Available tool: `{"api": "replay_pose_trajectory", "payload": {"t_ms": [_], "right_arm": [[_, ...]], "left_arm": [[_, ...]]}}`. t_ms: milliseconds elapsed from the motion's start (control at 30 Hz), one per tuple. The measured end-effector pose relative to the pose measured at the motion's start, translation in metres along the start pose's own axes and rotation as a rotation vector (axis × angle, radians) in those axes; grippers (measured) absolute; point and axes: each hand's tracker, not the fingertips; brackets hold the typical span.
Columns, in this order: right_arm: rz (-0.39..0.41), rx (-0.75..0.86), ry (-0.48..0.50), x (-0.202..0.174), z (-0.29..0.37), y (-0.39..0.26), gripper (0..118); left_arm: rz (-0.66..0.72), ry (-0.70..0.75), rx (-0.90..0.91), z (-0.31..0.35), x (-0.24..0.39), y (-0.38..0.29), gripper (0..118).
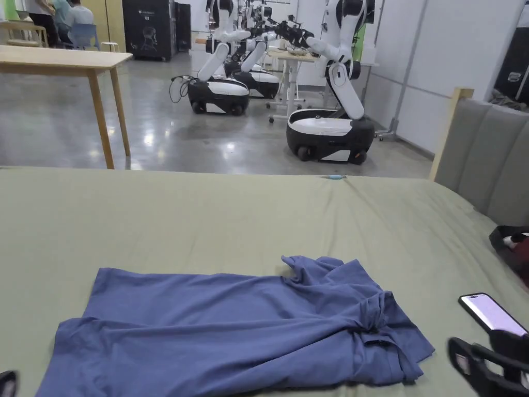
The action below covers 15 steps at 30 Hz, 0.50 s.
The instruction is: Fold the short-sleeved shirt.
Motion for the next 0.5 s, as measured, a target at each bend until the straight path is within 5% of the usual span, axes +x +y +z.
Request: {"api": "replay_pose_trajectory", "payload": {"t_ms": [167,333,367,433,500], "right_arm": [[0.025,-0.004,0.012,-0.026,0.040,-0.022,0],[0.021,0.014,0.050,-0.042,0.038,-0.014,0],[0.022,0.018,0.054,-0.044,0.037,-0.012,0],[0.028,0.011,0.073,-0.049,0.035,-0.009,0],[0.038,0.008,0.086,-0.052,0.033,-0.006,0]], "left_arm": [[-0.051,-0.005,-0.047,0.040,0.011,-0.030,0],[-0.101,0.023,-0.090,-0.001,0.017,-0.006,4],[-0.107,0.026,-0.091,-0.014,0.016,-0.001,22],[-0.116,0.038,-0.228,-0.061,0.013,0.014,118],[-0.096,0.067,-0.294,-0.090,0.005,0.019,114]]}}
